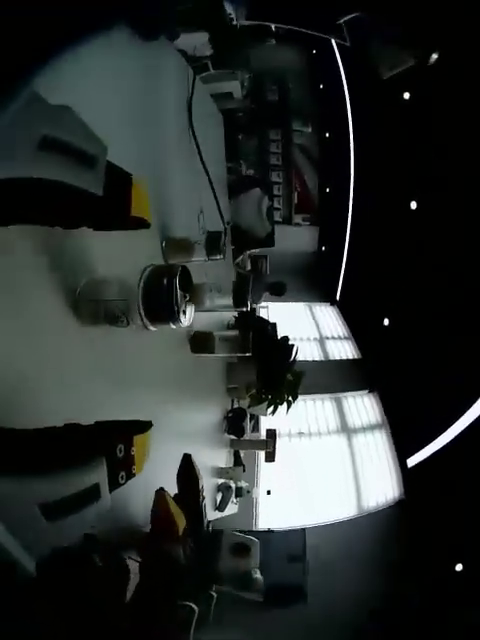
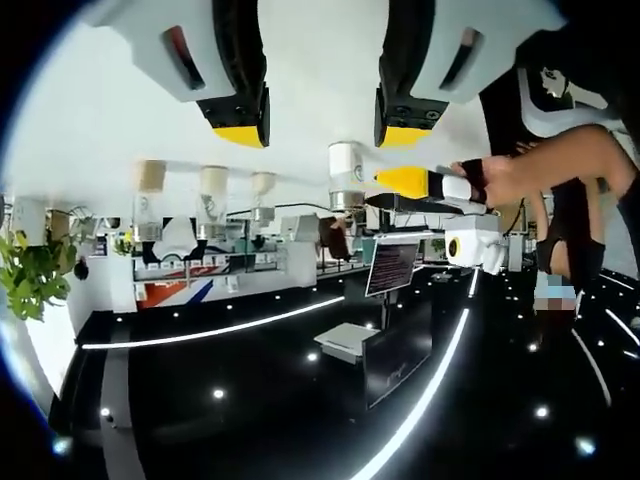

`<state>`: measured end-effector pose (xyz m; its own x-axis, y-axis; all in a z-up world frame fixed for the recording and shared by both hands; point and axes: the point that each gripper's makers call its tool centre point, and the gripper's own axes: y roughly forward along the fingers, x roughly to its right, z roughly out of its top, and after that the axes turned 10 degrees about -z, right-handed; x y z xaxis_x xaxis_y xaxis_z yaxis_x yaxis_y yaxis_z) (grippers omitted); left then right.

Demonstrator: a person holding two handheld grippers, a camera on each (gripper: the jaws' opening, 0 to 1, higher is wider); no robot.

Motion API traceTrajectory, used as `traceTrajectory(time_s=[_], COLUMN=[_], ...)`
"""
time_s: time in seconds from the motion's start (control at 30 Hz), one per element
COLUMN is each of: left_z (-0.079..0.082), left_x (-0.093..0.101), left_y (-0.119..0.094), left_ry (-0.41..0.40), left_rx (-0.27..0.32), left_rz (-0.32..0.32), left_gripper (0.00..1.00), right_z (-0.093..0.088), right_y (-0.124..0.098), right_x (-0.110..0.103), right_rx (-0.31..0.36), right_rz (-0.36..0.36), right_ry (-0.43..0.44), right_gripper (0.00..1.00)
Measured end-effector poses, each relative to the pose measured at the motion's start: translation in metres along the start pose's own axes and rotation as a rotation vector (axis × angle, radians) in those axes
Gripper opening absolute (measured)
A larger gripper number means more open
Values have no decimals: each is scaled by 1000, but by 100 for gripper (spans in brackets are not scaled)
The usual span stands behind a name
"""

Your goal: Rotate the seasoning bottle until the label or dispensing opening points toward the visible target arrow and the bottle remains upright within the marked orientation range

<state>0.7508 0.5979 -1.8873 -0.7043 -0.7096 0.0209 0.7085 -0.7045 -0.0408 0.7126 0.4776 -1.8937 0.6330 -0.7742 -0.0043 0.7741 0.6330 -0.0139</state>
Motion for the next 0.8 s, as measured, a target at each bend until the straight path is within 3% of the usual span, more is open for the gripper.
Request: traceTrajectory(time_s=[0.23, 0.5, 0.67, 0.8], left_z=[-3, -7, -11, -14], left_x=[3, 10, 16, 21], left_y=[-4, -18, -22, -21], left_ry=[7, 7, 28, 6], left_rx=[-5, -15, -38, -37], left_rz=[23, 32, 29, 14], left_gripper=[92, 92, 97, 97], right_z=[11, 20, 25, 16], right_y=[17, 39, 60, 75], right_x=[5, 14, 16, 18], right_rx=[-6, 23, 48, -14], right_rz=[50, 29, 47, 52], right_ry=[50, -39, -14, -32], right_gripper=[54, 66, 64, 59])
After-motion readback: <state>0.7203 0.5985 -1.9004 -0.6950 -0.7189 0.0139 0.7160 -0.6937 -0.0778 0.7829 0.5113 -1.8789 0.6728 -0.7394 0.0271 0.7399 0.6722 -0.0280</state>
